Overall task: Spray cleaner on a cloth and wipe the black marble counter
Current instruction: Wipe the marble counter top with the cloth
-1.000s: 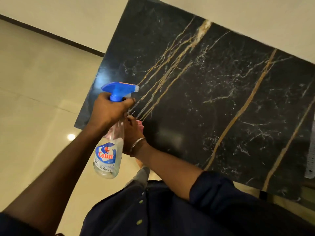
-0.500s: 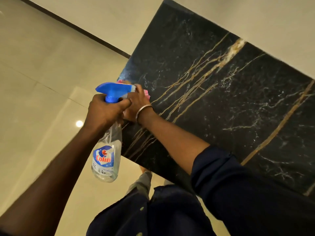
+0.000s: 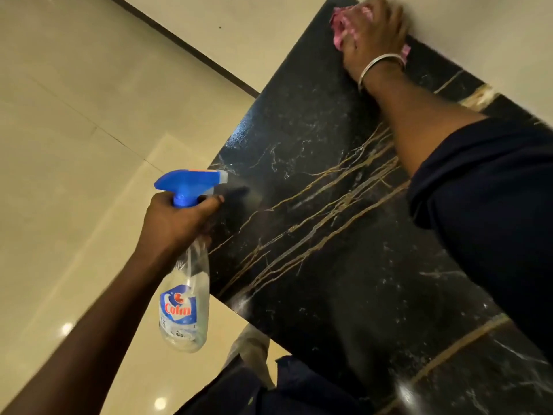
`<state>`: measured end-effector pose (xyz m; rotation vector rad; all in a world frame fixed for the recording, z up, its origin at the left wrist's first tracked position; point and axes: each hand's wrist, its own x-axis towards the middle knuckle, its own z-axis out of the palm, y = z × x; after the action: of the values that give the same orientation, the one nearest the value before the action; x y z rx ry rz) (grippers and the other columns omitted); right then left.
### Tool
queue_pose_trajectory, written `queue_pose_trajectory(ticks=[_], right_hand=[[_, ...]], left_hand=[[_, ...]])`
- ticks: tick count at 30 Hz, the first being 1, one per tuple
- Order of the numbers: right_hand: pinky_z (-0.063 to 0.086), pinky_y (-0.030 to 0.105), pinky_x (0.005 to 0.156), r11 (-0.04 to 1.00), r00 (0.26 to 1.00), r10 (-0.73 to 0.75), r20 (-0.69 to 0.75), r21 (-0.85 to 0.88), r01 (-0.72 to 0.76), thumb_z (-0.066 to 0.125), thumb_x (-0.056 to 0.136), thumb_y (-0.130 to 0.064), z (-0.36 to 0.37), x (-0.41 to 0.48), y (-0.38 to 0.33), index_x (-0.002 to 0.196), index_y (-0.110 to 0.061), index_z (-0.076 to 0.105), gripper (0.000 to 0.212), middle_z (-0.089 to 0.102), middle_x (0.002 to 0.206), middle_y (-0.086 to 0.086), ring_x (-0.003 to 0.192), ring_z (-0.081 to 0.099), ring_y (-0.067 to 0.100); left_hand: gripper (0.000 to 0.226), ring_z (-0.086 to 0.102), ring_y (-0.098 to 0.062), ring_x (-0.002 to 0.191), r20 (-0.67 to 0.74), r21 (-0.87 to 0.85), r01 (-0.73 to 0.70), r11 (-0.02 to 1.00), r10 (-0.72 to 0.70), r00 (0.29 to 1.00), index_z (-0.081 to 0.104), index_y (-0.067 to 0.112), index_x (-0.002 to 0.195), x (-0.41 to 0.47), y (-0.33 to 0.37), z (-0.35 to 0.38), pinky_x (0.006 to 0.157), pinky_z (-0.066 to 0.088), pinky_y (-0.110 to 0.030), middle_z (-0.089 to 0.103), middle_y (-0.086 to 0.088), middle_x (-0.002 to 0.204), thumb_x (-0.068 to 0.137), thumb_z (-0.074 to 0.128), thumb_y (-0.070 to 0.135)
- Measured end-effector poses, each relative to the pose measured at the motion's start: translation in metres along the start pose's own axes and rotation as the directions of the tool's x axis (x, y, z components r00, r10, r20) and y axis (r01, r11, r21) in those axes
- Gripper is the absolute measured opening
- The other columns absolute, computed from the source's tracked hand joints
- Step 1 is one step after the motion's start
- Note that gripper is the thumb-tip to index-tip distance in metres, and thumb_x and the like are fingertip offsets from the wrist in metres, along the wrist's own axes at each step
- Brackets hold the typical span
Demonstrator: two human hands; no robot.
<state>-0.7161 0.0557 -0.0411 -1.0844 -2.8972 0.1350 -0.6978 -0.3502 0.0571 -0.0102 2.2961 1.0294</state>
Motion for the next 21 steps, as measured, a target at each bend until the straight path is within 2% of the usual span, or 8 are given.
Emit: queue_pose_trajectory(ticks=[3,6,8,11,14,17,21], right_hand=[[0.025,0.052,0.112,1.0,1.0,0.012,-0.023,-0.003,-0.012,0.036,0.091,-0.036,0.002,0.003,-0.002,0.134,-0.03,0.045,0.044,0.035,0.151,0.01,0.137,0.031,0.04],[0.024,0.052,0.112,0.997,0.997,0.077,0.013,0.027,-0.077,0.04,0.093,-0.034,0.001,-0.017,-0.027,0.136,-0.031,0.044,0.044,0.031,0.154,0.01,0.14,0.027,0.039],[0.024,0.051,0.112,0.997,0.998,0.049,0.028,0.052,-0.05,0.044,0.092,-0.032,0.002,-0.043,-0.057,0.135,-0.031,0.044,0.043,0.029,0.155,0.01,0.141,0.026,0.038],[0.026,0.05,0.111,0.991,0.996,-0.076,0.045,0.118,0.07,0.053,0.089,-0.029,0.003,-0.102,-0.117,0.132,-0.032,0.045,0.044,0.035,0.15,0.008,0.139,0.029,0.035],[0.026,0.05,0.112,0.963,0.967,-0.232,0.103,0.165,0.214,0.061,0.085,-0.032,0.009,-0.182,-0.183,0.135,-0.036,0.044,0.053,0.035,0.149,0.009,0.139,0.028,0.035],[0.024,0.048,0.111,0.908,0.896,-0.409,0.17,0.176,0.381,0.058,0.086,-0.035,0.015,-0.262,-0.237,0.138,-0.036,0.04,0.055,0.032,0.151,0.011,0.14,0.025,0.036],[0.025,0.048,0.111,0.82,0.792,-0.569,0.221,0.213,0.531,0.052,0.093,-0.04,0.018,-0.343,-0.284,0.14,-0.03,0.042,0.05,0.03,0.153,0.008,0.143,0.022,0.033]], left_hand=[[0.02,0.057,-0.007,0.045,-0.031,-0.026,0.017,1.0,-0.017,0.999,0.062,0.014,0.074,0.0,-0.01,-0.013,0.047,0.047,-0.02,0.059,-0.001,0.055,0.087,0.072,0.026],[0.02,0.059,-0.015,0.053,-0.059,-0.052,0.046,0.998,-0.049,0.997,0.064,0.01,0.08,-0.002,-0.021,-0.031,0.055,0.048,-0.026,0.06,-0.01,0.065,0.087,0.071,0.028],[0.02,0.059,-0.02,0.057,-0.077,-0.064,0.059,0.996,-0.064,0.995,0.064,0.008,0.085,-0.004,-0.028,-0.042,0.061,0.05,-0.031,0.061,-0.013,0.068,0.087,0.07,0.028],[0.02,0.059,-0.024,0.056,-0.104,-0.087,0.075,0.993,-0.084,0.991,0.064,0.008,0.085,-0.011,-0.039,-0.057,0.066,0.051,-0.035,0.061,-0.011,0.062,0.088,0.07,0.027],[0.02,0.059,-0.024,0.054,-0.118,-0.095,0.098,0.991,-0.109,0.987,0.064,0.009,0.083,-0.018,-0.048,-0.068,0.066,0.052,-0.037,0.061,-0.008,0.058,0.088,0.071,0.027],[0.023,0.061,-0.024,0.052,-0.127,-0.097,0.096,0.991,-0.108,0.986,0.065,0.007,0.084,-0.026,-0.058,-0.077,0.067,0.054,-0.04,0.061,-0.012,0.063,0.086,0.072,0.029],[0.028,0.061,-0.029,0.057,-0.135,-0.085,0.083,0.993,-0.094,0.986,0.064,0.008,0.084,-0.033,-0.067,-0.083,0.07,0.056,-0.043,0.061,-0.013,0.065,0.085,0.073,0.034]])
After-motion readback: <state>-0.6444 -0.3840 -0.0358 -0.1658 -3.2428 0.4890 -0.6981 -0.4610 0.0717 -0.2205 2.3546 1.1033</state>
